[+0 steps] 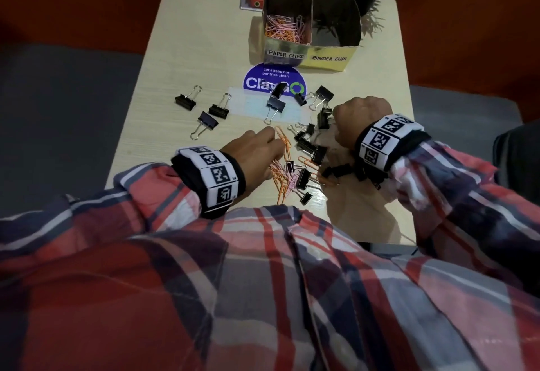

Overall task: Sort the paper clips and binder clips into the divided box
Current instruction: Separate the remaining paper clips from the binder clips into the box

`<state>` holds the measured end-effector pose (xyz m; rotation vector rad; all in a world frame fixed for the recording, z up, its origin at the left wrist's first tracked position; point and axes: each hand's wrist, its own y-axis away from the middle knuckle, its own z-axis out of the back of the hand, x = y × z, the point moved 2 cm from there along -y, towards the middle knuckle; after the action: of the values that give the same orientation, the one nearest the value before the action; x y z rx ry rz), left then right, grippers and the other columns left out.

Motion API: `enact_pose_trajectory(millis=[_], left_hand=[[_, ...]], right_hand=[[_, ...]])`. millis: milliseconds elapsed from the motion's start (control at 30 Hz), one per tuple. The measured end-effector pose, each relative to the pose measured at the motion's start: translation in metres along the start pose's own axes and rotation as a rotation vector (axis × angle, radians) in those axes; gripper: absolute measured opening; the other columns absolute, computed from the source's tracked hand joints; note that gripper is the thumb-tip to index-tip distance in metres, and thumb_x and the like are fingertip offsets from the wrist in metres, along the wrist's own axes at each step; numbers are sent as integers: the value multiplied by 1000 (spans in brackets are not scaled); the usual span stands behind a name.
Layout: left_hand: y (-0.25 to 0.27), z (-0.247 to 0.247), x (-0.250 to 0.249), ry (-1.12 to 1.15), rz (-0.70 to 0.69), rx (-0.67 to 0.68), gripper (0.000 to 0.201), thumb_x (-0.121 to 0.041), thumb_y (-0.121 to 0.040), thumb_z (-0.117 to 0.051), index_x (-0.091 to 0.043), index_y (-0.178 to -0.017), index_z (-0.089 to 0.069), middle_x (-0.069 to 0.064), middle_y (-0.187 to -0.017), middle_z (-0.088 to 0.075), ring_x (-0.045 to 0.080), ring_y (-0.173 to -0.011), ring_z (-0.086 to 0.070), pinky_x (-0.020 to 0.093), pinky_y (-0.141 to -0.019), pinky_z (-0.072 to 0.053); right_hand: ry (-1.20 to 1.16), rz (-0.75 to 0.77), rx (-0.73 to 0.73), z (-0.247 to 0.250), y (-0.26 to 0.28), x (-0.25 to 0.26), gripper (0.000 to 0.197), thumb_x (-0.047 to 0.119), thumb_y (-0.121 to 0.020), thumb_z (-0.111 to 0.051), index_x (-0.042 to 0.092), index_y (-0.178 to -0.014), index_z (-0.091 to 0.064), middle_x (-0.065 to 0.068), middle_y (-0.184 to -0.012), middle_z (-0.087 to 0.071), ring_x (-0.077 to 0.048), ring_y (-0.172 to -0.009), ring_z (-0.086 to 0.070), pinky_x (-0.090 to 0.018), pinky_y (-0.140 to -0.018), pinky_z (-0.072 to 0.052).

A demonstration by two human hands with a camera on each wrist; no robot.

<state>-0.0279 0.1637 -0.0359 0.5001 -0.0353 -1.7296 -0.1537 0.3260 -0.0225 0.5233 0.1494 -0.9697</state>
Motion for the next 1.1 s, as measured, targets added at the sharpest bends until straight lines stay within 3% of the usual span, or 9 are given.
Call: enact_pose_trajectory(millis=[133, 267, 467, 600, 733, 800, 933, 1033, 1100], left_hand=[[-10, 6, 2, -32, -55, 3, 20, -2, -85, -58, -19, -93, -53, -1, -97, -46, 22, -84, -52, 32, -67, -44], [-17, 9, 7, -53, -51, 76, 17, -5, -88, -53, -21, -84, -47, -4, -88, -41, 17, -77, -44, 28, -63, -33], [-26, 15, 19, 151, 31, 144, 30, 1, -81, -54, -25, -67, -46, -1, -80, -55, 19, -73, -52, 27, -59, -38], [-27, 21, 40, 302, 120, 96, 15, -1, -79, -59, -15, -74, -57, -2, -75, -61, 19, -73, -58, 29, -64, -45], [-26, 36, 63, 450, 253, 4, 20, -6, -77, -63, -25, -71, -60, -12, -72, -60, 10, -70, -58, 21, -59, -43], [-30, 50, 70, 524, 280, -27, 22, -6, -76, -67, -26, -71, -62, -9, -78, -65, 13, -76, -62, 25, -67, -51], [-46, 87, 76, 661, 296, -100, 13, -8, -82, -68, -19, -78, -64, -5, -83, -66, 16, -76, -63, 32, -69, -54], [-67, 114, 78, 690, 258, -196, 9, -6, -83, -67, -14, -80, -63, -6, -83, -63, 11, -72, -62, 24, -62, -54], [-89, 132, 81, 674, 223, -249, 16, -3, -83, -66, -16, -74, -60, -7, -81, -63, 6, -67, -60, 20, -59, -53]], right_hand=[[-164, -58, -82, 24, -16, -6, 21, 28, -85, -54, 14, -96, -64, -12, -90, -64, -29, -73, -51, -31, -64, -41], [-297, -84, -181, 64, -42, -8, 16, 28, -83, -58, 14, -90, -63, -6, -71, -52, -28, -69, -52, -30, -63, -40], [-367, -28, -355, 119, -88, 5, 24, 22, -84, -51, 17, -103, -65, -16, -105, -67, -38, -95, -63, -40, -82, -51], [-303, 36, -352, 129, -116, 14, 26, 17, -90, -49, 14, -113, -60, -20, -113, -63, -41, -104, -60, -44, -88, -47], [-234, 61, -245, 122, -142, 18, 20, 14, -88, -52, 8, -103, -63, -17, -102, -67, -34, -83, -61, -35, -68, -45], [-238, 73, -169, 118, -149, 17, 19, 19, -89, -54, 7, -100, -65, -17, -101, -67, -30, -75, -54, -32, -66, -43], [-372, 66, -226, 115, -132, 5, 18, 30, -85, -56, 16, -91, -66, -13, -101, -67, -32, -88, -61, -32, -72, -44], [-513, 31, -360, 94, -90, -5, 22, 29, -88, -54, 13, -87, -68, -9, -89, -69, -30, -82, -63, -29, -71, -49], [-579, 63, -312, 71, -58, -2, 20, 25, -88, -55, 14, -91, -72, -7, -89, -70, -28, -81, -65, -33, -71, -53]])
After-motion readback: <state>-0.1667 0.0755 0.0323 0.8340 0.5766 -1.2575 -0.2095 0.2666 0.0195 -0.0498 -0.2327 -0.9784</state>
